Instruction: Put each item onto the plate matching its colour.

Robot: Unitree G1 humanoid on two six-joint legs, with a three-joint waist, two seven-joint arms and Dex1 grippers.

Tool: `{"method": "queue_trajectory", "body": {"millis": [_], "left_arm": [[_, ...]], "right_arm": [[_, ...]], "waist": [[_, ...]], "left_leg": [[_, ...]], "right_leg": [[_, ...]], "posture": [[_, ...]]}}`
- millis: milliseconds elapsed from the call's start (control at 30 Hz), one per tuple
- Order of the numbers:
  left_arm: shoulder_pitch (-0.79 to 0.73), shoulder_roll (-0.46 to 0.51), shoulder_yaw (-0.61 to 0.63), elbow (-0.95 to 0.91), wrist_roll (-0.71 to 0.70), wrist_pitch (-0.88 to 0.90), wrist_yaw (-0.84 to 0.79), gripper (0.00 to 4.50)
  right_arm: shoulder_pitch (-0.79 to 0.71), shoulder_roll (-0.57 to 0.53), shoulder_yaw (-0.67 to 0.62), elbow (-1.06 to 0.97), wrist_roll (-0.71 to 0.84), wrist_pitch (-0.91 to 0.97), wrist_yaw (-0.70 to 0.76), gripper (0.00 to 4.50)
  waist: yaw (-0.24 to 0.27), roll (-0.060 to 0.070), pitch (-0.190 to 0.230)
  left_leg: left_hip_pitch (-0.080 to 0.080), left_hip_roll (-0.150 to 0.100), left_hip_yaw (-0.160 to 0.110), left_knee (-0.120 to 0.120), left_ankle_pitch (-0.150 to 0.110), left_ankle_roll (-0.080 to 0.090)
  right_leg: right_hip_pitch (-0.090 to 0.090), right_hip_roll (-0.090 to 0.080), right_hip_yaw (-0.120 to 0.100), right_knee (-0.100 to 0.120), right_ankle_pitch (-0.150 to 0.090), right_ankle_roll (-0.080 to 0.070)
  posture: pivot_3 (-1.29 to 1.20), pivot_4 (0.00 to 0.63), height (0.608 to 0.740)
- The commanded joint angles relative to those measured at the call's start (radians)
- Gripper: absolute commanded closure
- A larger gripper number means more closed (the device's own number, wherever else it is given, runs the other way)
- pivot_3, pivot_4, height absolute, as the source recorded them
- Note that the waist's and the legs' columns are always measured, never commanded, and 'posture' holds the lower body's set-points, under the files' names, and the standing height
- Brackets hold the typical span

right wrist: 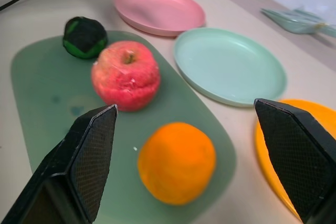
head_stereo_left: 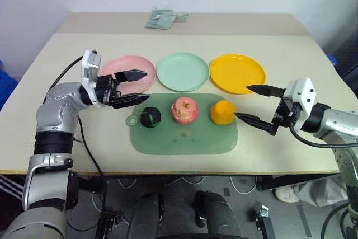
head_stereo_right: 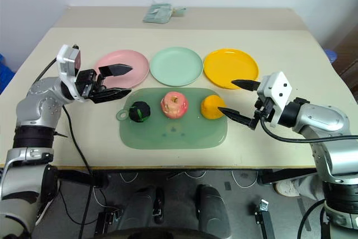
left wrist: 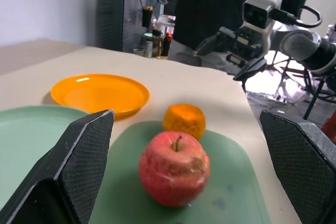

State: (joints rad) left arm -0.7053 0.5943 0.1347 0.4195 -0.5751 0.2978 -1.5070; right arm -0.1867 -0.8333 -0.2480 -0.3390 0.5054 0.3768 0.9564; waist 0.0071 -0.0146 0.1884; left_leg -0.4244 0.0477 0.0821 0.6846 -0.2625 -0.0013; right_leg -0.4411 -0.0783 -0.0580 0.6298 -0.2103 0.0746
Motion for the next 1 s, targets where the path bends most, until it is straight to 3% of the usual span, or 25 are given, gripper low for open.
{"method": "queue_trajectory", "body": {"millis": [33,267,567,767,1000], "left_arm": [[0.006,0.005,0.012,0.004,0.003,-0.027,-0.014,0.0],[0.008,0.049,0.033,0.014,-0.026,0.016,-0.056,0.0],[0.047,0.207,0.044,0.056,-0.043,0.028,-0.107,0.0],[0.089,0.186,-0.005,0.04,0.029,-0.063,-0.106,0.0],[0.089,0.091,-0.023,0.115,0.112,-0.218,-0.07,0.0]], "right_arm": [[-0.019,-0.014,-0.02,-0.034,0.012,0.002,-0.009,0.24],[-0.018,0.001,-0.006,-0.064,0.011,0.011,-0.036,0.24],[-0.058,0.018,0.06,-0.194,0.124,0.102,-0.032,0.24],[-0.033,-0.019,0.064,-0.221,0.135,0.094,0.031,0.24],[-0.056,0.009,0.071,-0.217,0.116,0.053,0.018,0.24]], "waist": [[-0.001,0.0,0.0],[0.005,0.0,0.0],[0.002,0.0,0.0],[0.012,0.0,0.0],[0.004,-0.001,0.0]], "left_leg": [[0.0,0.0,0.0,0.0,0.0,0.0],[0.0,0.0,0.0,0.0,0.0,0.0],[0.0,0.001,-0.001,0.0,0.0,0.0],[-0.001,0.0,-0.001,0.0,0.0,0.0],[-0.001,0.0,0.0,0.0,0.0,0.0]], "right_leg": [[0.0,0.0,0.0,0.0,0.0,0.0],[0.0,0.0,0.0,0.0,0.0,0.0],[0.0,0.0,0.0,0.0,-0.002,-0.003],[0.0,-0.002,0.0,-0.001,-0.002,-0.004],[0.0,-0.001,0.0,0.0,-0.002,-0.003]], "posture": [[0.0,0.15,0.74],[0.0,0.15,0.74],[0.0,0.15,0.74],[0.0,0.15,0.74],[0.0,0.15,0.74]]}}
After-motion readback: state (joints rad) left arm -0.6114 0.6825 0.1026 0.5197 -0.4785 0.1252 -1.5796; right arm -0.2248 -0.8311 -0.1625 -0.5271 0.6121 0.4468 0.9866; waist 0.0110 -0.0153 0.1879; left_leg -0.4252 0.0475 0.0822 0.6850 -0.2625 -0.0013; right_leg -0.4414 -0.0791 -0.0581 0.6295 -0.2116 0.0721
